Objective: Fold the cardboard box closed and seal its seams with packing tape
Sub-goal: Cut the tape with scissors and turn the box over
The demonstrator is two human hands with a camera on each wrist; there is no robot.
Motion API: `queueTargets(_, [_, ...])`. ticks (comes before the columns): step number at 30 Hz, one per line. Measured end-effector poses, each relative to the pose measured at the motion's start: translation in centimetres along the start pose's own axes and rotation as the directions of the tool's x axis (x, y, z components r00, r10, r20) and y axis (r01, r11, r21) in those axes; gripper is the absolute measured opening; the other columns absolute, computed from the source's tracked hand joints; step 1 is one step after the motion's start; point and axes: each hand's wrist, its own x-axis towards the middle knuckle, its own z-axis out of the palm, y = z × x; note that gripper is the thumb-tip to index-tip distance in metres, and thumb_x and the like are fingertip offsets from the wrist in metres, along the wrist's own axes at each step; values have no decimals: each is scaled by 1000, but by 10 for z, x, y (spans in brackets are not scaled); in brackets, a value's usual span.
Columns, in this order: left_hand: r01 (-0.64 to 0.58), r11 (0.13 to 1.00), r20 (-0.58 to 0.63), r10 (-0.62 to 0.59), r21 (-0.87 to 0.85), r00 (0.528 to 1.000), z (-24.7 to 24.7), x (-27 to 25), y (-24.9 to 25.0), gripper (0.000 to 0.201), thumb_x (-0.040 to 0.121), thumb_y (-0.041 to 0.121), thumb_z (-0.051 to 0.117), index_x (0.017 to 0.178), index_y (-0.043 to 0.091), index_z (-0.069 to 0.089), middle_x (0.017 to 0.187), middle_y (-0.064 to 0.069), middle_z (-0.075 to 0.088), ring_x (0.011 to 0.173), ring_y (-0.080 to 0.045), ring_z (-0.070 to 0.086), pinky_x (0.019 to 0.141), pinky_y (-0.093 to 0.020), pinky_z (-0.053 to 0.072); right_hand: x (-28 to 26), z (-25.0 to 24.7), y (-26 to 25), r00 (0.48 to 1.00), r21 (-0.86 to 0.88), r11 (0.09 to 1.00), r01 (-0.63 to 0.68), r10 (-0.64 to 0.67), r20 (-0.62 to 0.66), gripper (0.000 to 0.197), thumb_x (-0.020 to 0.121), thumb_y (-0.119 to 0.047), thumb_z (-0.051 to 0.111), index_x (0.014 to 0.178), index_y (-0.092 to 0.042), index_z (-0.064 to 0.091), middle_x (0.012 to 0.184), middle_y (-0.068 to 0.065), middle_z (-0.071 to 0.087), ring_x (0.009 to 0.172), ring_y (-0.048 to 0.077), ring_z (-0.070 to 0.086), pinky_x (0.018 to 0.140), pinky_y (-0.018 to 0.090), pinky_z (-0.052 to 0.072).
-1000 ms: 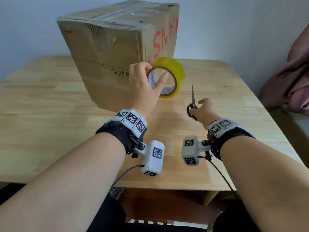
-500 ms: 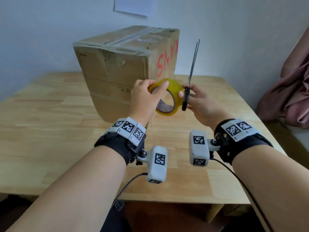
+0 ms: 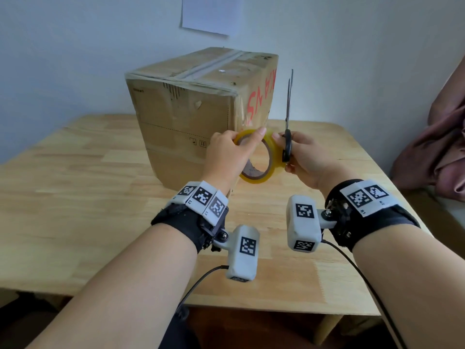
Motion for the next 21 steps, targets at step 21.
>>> queueTargets(21, [376,796,-18,-435,-474,900,2,7,31,11,84,23,67,77,15,65,81,-5,65,83,-26,62,81,-38,52,-11,-27,-64,991,-739,662,128,-61,118,31,86,-35,68,110,-19,56,96,5,64,69,10,54,50,7,37])
